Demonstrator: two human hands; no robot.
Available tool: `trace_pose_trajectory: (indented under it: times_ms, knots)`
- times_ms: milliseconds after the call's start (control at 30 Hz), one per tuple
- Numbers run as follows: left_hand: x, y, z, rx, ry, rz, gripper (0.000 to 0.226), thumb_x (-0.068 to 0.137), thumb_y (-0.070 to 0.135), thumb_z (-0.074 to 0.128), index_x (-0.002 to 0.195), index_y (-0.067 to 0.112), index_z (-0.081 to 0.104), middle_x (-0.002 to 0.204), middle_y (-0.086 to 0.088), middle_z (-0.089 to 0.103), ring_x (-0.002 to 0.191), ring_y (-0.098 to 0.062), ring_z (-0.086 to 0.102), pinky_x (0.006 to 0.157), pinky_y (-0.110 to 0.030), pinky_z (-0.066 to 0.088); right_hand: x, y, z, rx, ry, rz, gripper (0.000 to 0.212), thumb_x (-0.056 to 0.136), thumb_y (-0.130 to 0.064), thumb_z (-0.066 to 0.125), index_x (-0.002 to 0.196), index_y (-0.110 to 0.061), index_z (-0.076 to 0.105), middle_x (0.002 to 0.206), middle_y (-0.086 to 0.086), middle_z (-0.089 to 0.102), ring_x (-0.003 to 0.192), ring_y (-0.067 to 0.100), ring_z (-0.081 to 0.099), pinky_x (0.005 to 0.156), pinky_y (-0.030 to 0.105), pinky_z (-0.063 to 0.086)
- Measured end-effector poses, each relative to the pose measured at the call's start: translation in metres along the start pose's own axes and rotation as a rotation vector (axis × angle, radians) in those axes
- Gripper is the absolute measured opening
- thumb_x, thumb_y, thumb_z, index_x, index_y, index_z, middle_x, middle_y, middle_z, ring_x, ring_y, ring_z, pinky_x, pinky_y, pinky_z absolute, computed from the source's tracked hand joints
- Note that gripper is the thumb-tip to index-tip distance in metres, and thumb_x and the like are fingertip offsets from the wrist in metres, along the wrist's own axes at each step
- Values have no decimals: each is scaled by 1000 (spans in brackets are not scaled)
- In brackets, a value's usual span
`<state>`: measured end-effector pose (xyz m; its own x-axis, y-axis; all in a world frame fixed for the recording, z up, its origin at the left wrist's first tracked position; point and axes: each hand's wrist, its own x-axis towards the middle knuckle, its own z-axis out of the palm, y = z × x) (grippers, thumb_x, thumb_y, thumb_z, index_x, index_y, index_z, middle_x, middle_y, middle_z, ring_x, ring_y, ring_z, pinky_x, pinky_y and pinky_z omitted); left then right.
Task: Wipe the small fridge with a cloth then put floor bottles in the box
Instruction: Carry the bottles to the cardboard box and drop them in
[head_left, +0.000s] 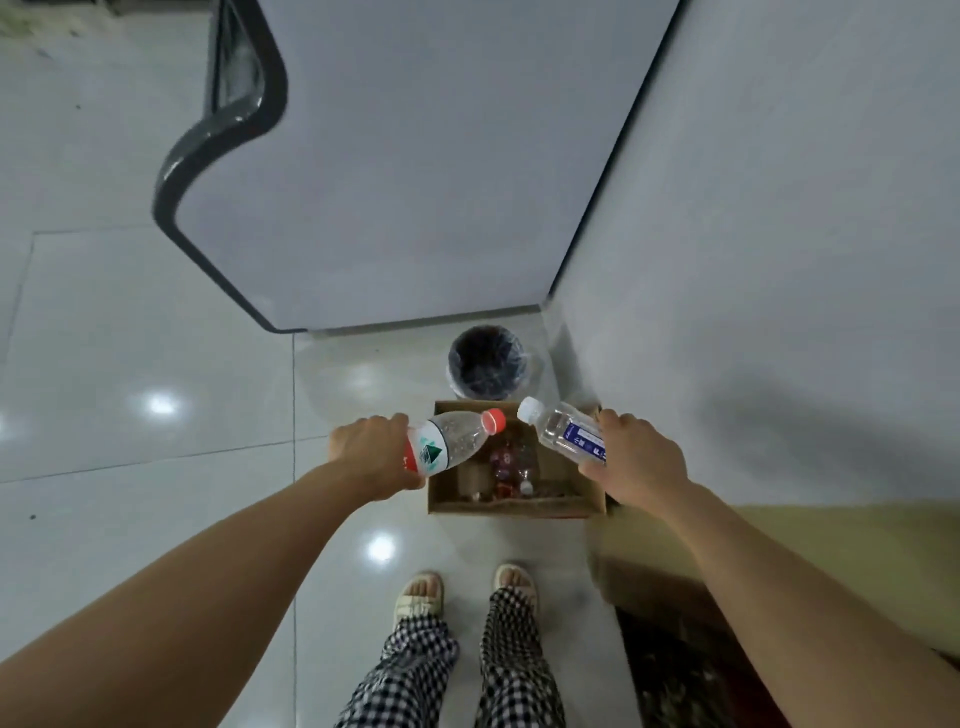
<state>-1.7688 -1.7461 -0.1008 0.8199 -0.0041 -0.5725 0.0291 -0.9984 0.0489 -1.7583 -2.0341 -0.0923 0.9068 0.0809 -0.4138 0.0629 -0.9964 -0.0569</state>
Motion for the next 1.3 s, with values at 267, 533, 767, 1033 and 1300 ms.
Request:
trace_pose_trajectory:
  times_ms: [267,533,767,1033,1300]
  knots:
    - [56,53,77,-128,-79,-179,66,68,60,70,119,26,45,105,5,62,93,-15,60,77,-30,47,63,44,87,-19,-156,-43,55,83,-51,62,125,-22,41,114,1,59,99,18,60,64,23,38]
    - [161,89,188,-221,-76,-348,62,69,56,72,114,23,45,102,3,62,94,-17,60,76,-30,47,148,77,212,48,-246,11,50,84,-49,62,121,-21,42,114,1,60,99,18,60,65,24,40]
    - [260,96,308,-321,-78,-394,64,70,53,72,117,20,45,101,-1,61,93,-20,60,74,-33,44,226,89,339,87,-252,46,51,84,-47,64,119,-19,41,117,7,57,100,25,59,69,32,47]
    - [336,90,402,-333,-90,-460,69,72,53,71,122,16,44,109,-8,60,100,-27,61,71,-33,44,277,88,445,84,-216,101,59,84,-49,64,127,-15,41,118,12,58,102,30,60,64,30,39]
    - [352,102,436,-337,-157,-368,75,76,48,70,131,12,34,121,-12,54,110,-30,55,80,-39,44,285,86,482,160,-289,125,65,84,-45,64,132,-17,30,131,15,47,116,34,50,82,40,46]
